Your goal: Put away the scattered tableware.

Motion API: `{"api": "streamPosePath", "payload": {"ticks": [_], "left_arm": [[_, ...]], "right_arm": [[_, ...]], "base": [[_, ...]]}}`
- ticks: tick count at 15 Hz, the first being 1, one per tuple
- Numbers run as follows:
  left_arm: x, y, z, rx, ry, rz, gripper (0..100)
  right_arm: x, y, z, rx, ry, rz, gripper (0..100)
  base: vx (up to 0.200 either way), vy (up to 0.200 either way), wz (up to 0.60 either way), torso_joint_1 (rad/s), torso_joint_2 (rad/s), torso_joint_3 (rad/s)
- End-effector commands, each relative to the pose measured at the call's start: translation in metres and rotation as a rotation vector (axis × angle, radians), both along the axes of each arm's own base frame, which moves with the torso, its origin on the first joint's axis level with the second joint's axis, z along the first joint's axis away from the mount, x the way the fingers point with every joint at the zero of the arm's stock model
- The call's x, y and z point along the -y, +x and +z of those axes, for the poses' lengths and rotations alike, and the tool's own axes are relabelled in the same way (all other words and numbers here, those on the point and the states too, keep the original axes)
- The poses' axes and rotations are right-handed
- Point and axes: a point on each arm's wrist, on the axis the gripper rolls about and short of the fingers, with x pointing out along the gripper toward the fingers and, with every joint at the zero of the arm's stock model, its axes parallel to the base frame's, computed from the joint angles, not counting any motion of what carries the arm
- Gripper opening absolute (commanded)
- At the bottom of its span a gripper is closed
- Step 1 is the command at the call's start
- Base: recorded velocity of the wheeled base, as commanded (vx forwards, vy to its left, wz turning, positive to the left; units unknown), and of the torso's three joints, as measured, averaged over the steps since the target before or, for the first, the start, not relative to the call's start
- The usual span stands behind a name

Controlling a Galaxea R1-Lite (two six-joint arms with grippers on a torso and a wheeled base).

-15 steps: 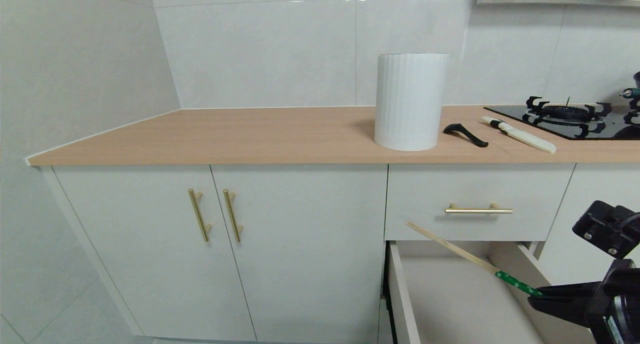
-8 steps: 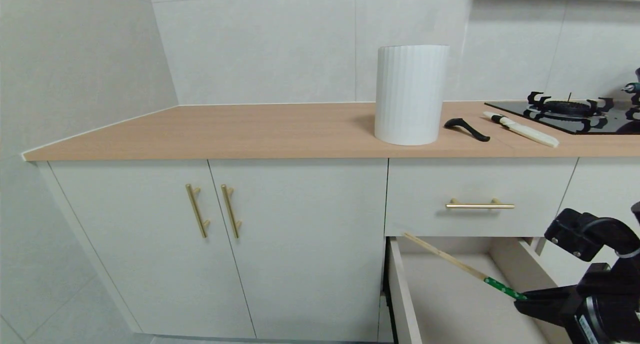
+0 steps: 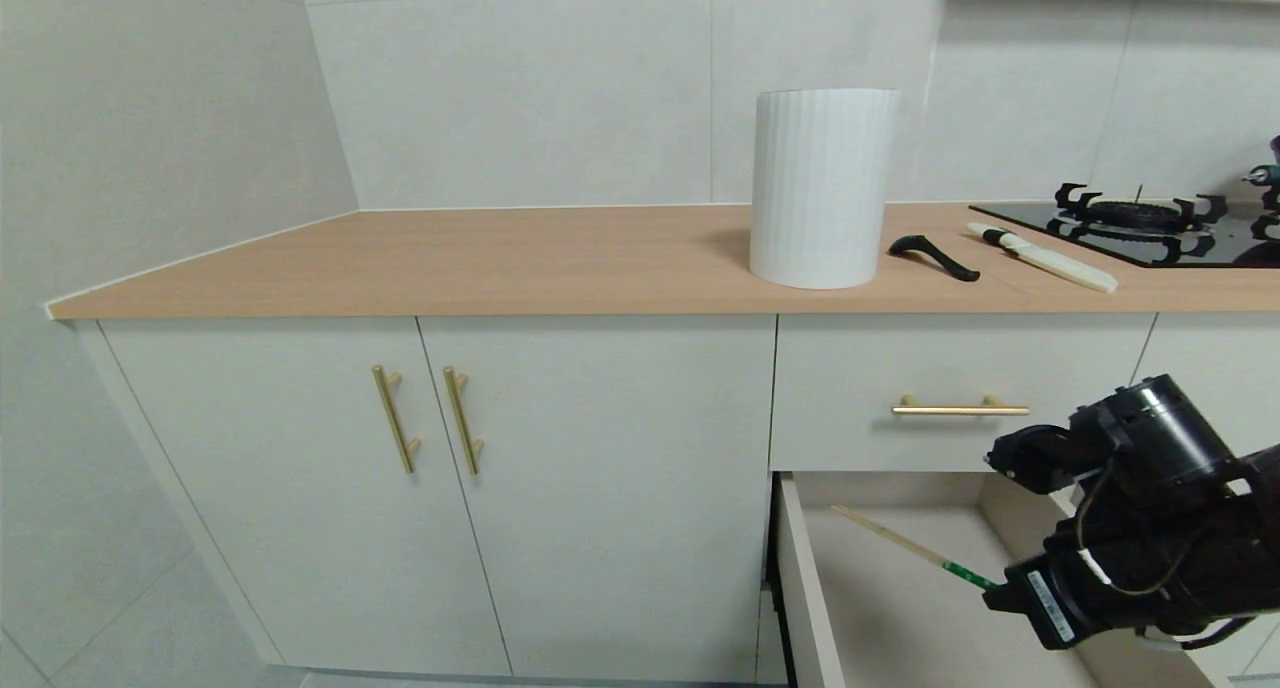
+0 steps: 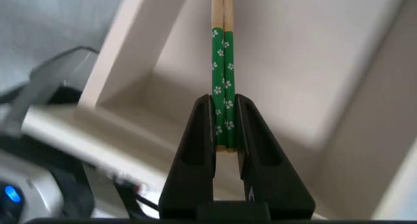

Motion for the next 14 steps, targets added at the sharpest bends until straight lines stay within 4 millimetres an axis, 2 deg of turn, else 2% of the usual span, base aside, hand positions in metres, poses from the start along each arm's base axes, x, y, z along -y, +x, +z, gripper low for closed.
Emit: {"api": "streamPosePath", "payload": {"ticks": [1, 4, 5, 7, 11, 12, 14], "left_arm": [[0.000, 0.000, 0.000, 0.001, 0.000, 0.001, 100], [0.000, 0.000, 0.000, 0.001, 0.000, 0.001, 100], [0.000, 0.000, 0.000, 0.001, 0.000, 0.001, 100], [0.000, 0.000, 0.000, 0.001, 0.000, 0.001, 100], [0.000, 0.000, 0.000, 0.001, 0.000, 0.001, 100], [0.000, 0.000, 0.000, 0.001, 0.000, 0.001, 100], [0.000, 0.000, 0.000, 0.001, 0.000, 0.001, 100]], "right_arm": [[-0.010, 0.032, -0.031, -0.120, -0.020, -0.058, 0], [-0.021, 0.061, -0.047, -0.156, -0.009, -0.101, 0], [-0.030, 0.080, -0.058, -0.174, -0.010, -0.148, 0], [-0.036, 0.098, -0.082, -0.202, -0.059, -0.194, 0], [-0.038, 0.106, -0.111, -0.265, -0.092, -0.215, 0], [-0.038, 0.106, -0.113, -0.270, -0.095, -0.214, 0], [-0.045, 0.101, -0.133, -0.328, -0.132, -0.188, 0]], "base": [[0.000, 0.000, 0.00, 0.000, 0.00, 0.000], [0.000, 0.000, 0.00, 0.000, 0.00, 0.000], [0.000, 0.000, 0.00, 0.000, 0.00, 0.000], [0.000, 0.000, 0.00, 0.000, 0.00, 0.000], [0.000, 0.000, 0.00, 0.000, 0.00, 0.000], [0.000, 0.000, 0.00, 0.000, 0.00, 0.000], [0.000, 0.000, 0.00, 0.000, 0.00, 0.000]]}}
